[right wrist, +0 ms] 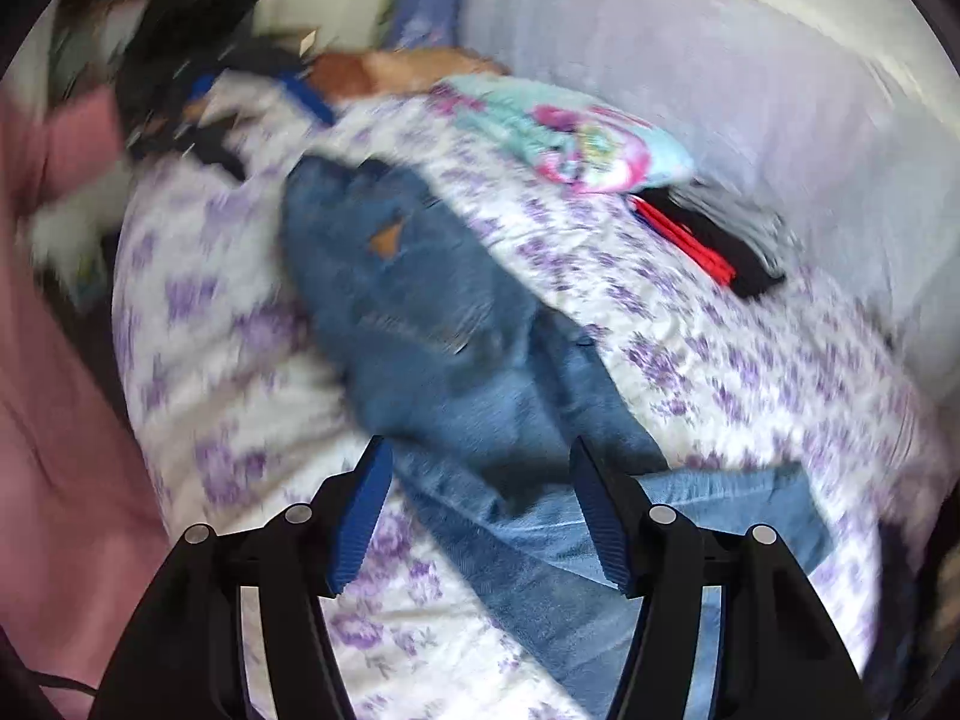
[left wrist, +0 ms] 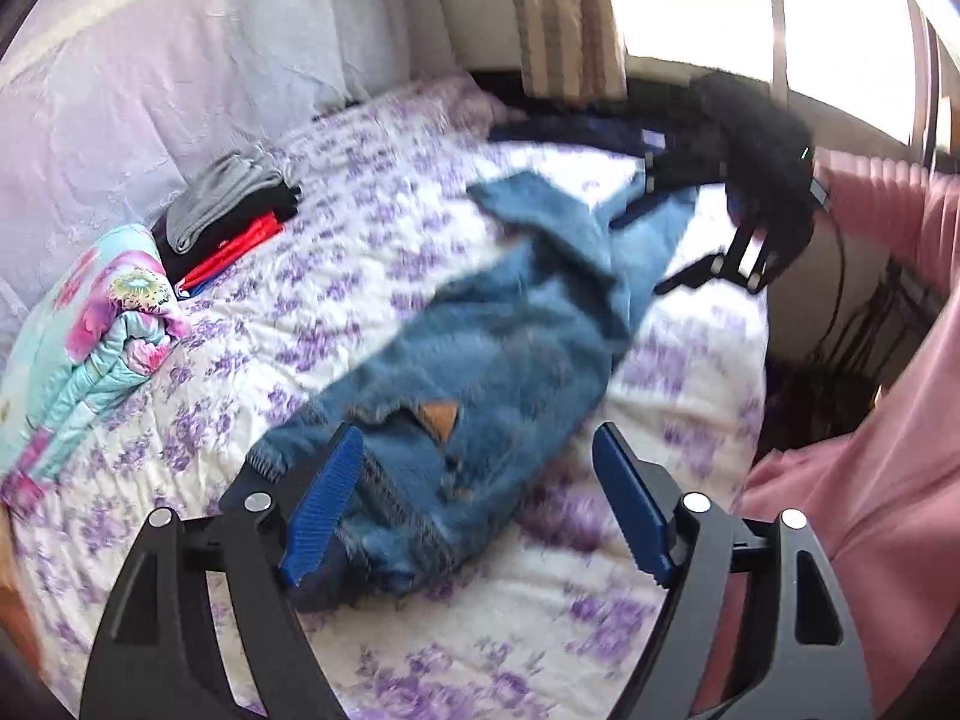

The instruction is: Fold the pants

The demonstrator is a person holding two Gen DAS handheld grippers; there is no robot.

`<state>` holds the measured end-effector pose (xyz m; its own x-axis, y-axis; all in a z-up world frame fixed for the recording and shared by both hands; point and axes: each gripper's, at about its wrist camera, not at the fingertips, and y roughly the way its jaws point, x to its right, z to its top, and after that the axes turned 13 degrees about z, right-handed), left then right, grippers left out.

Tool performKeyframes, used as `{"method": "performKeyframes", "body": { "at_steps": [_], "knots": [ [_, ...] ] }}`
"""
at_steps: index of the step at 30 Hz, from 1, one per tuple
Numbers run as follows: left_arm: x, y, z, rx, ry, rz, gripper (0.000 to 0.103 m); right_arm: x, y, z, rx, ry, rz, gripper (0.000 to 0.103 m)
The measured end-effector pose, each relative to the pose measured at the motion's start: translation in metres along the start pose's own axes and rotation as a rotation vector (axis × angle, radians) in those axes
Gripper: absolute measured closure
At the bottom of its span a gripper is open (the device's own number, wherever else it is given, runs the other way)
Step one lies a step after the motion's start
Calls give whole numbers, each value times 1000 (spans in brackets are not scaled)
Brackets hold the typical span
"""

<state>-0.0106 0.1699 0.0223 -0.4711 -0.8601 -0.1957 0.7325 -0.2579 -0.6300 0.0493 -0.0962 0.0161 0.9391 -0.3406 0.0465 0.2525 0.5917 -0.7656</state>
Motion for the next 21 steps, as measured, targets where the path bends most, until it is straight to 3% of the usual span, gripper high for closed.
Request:
{"method": "performKeyframes", "body": {
  "at_steps": [4, 8, 10, 12, 13, 15, 17, 21],
  "knots": [
    [-9, 27, 2, -16, -130, -52, 27, 19, 5, 6, 136, 204, 131, 41],
    [-25, 101, -19, -228, -266, -75, 28, 32, 43, 14, 160, 332, 254, 46],
    [-35, 114, -23, -209, -316, -98, 28, 50, 75, 22, 112, 411, 288, 61],
    [-42, 119, -15, -193, -351, -74, 29, 68, 104, 28, 55, 463, 223, 71],
    [-45, 123, -10, -190, -362, -47, 30, 81, 121, 31, 42, 480, 179, 85],
    [-47, 128, -8, -181, -371, -8, 30, 102, 143, 33, 51, 533, 145, 95],
    [-42, 126, -10, -178, -344, 17, 31, 108, 142, 32, 80, 597, 168, 95],
    [-29, 101, -9, -162, -277, 62, 29, 88, 106, 23, 141, 594, 172, 68]
  ]
}}
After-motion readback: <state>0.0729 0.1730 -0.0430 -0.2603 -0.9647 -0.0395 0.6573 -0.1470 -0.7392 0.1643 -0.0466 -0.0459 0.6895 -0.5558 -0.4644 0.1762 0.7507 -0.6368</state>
